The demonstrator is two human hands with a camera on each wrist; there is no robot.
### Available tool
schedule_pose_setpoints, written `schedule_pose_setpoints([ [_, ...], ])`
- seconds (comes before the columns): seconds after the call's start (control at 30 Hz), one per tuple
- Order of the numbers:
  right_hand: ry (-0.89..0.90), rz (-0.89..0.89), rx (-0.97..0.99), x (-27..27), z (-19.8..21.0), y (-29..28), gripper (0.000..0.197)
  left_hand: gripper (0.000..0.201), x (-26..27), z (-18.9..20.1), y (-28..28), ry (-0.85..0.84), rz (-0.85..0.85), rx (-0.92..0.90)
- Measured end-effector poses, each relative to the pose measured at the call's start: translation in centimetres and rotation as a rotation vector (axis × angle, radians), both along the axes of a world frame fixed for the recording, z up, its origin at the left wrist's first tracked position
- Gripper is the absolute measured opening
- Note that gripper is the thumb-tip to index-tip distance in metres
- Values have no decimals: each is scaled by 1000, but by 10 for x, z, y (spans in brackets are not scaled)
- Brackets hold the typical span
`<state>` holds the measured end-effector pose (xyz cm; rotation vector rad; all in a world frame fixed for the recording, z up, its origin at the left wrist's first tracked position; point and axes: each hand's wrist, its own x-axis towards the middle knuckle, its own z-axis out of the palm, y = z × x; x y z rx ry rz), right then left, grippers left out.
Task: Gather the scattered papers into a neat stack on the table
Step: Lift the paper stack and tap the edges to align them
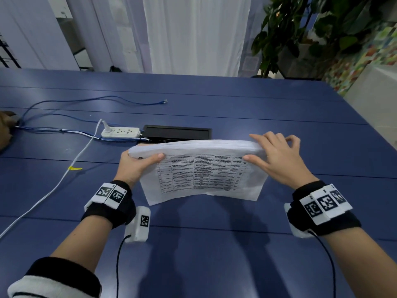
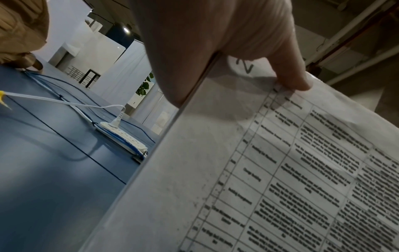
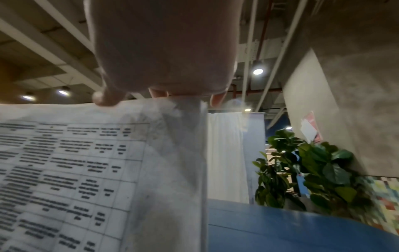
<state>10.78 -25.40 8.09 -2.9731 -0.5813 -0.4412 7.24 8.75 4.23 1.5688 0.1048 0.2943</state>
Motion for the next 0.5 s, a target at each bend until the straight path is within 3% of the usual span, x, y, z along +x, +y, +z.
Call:
schedule_pose_setpoints([
  [0.07,-7,0,-101,3,-1,9,78,24,-1,1,-1,-7,-9,10],
  [0.2,62,0,-85,8,5,13,37,22,-1,1,0,-2,-14,29],
  [0.37,195,67,35,15,13,1,27,20,1,1,1,8,-8,21],
  [0.5,173,96,116,13,10,-2,22,15,0,1,3,9,-57,-13],
])
